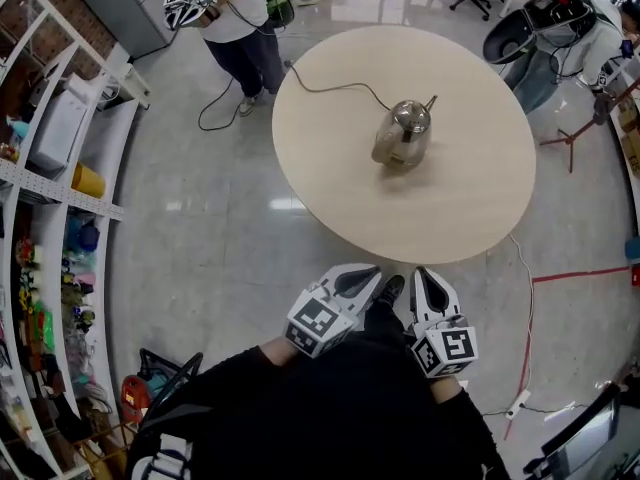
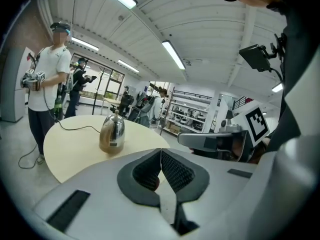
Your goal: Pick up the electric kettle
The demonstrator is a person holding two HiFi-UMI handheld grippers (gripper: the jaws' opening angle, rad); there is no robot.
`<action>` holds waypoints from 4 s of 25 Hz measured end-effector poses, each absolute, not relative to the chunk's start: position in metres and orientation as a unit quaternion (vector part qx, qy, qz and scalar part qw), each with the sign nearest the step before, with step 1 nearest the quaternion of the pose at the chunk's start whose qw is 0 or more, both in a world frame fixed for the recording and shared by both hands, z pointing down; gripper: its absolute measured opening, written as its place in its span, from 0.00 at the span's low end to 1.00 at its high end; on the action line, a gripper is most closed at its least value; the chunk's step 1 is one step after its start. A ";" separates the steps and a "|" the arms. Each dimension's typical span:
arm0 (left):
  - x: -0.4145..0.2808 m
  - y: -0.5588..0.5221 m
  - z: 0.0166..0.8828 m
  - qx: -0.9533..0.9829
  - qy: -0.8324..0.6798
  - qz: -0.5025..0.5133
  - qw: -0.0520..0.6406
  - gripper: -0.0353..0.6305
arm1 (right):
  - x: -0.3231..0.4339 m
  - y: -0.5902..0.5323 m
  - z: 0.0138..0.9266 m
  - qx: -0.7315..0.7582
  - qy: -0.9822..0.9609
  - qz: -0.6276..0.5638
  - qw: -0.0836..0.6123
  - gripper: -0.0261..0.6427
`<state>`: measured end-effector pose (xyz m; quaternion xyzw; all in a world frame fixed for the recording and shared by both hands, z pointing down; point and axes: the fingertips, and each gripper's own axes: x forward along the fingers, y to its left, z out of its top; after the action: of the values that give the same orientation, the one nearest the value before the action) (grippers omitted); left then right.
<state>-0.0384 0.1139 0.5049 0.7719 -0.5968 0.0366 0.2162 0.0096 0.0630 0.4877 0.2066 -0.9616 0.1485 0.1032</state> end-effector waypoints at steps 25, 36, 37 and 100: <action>-0.159 -0.086 0.516 0.633 -0.747 0.093 0.180 0.08 | -0.009 -0.149 0.484 0.163 -0.967 0.171 0.091 0.06; -0.223 -0.126 0.588 0.674 -0.676 0.205 0.214 0.31 | -0.039 -0.168 0.481 0.212 -0.959 0.162 0.096 0.06; -0.227 -0.130 0.595 0.681 -0.666 0.218 0.212 0.32 | -0.043 -0.170 0.478 0.215 -0.959 0.159 0.097 0.06; -0.143 -0.204 0.607 0.815 -0.510 0.204 0.186 0.21 | -0.047 -0.196 0.506 0.253 -0.940 0.189 0.126 0.06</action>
<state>-0.1432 -0.2044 0.6071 0.8147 -0.5100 0.2039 0.1857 -0.0468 -0.1961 0.5063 0.2532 -0.9402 0.1893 0.1265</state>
